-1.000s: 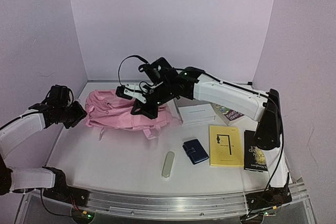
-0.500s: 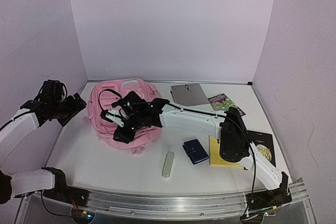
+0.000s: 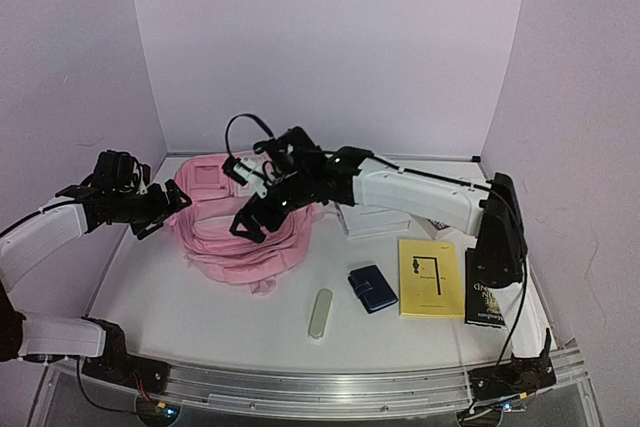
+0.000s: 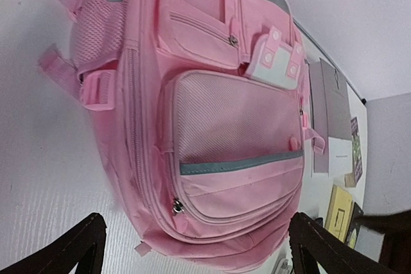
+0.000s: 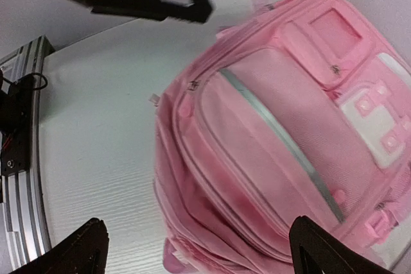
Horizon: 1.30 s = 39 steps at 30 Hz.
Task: Pack the student bag
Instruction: Unzip the student bag at the center of the board, then pick up the book from the center of the board.
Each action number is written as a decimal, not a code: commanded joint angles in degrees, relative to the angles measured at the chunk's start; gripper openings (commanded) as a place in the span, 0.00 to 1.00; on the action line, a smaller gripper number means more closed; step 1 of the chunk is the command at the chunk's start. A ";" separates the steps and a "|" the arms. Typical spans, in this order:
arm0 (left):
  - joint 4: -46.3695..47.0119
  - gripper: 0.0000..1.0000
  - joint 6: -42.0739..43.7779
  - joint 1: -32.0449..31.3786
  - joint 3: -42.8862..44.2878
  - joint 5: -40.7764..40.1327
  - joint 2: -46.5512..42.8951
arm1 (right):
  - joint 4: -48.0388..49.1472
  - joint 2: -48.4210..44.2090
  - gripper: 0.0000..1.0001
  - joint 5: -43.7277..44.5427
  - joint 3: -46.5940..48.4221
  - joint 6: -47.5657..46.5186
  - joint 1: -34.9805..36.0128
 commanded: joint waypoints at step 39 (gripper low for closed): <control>23.27 1.00 -2.71 -25.88 35.13 12.44 46.63 | 0.21 -6.84 0.83 -5.33 -28.62 17.85 -39.99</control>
